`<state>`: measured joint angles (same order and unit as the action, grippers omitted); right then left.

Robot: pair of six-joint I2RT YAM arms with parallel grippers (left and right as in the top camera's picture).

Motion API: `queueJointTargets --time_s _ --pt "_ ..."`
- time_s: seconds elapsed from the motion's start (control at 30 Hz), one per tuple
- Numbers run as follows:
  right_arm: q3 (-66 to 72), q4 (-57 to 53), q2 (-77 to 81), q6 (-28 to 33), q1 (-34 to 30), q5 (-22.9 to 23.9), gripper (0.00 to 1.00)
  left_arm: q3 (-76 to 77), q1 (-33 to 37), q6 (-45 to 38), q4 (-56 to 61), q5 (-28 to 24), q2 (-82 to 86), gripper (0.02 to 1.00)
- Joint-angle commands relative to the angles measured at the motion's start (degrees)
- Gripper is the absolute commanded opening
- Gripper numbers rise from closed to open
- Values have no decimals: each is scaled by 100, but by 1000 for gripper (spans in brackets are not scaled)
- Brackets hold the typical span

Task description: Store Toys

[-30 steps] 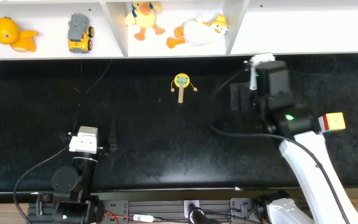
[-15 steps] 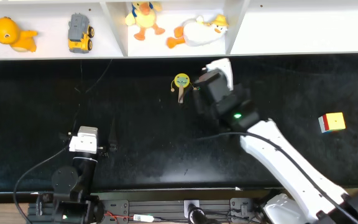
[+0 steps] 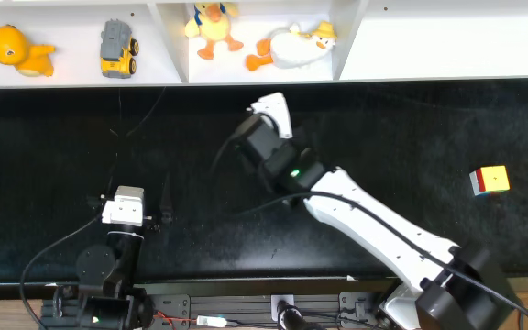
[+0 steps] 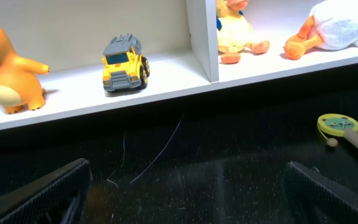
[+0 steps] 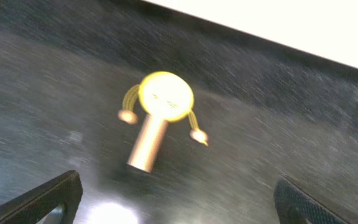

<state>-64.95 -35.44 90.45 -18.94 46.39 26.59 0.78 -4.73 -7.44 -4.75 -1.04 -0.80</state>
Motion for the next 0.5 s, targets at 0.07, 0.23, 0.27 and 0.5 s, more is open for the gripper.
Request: queueJointTargets --time_s 0.07,0.23,0.27,0.5 --pt "-208 138 129 -619 269 391 998 -33 33 107 0 -31 63 996" --pt "-208 116 162 -638 267 376 998 -33 33 107 0 -31 63 998" --pt "-208 116 177 -638 267 304 996 -33 33 107 0 -31 63 998" --pt "-208 313 490 -636 199 92 996 -33 33 107 0 -31 63 996"
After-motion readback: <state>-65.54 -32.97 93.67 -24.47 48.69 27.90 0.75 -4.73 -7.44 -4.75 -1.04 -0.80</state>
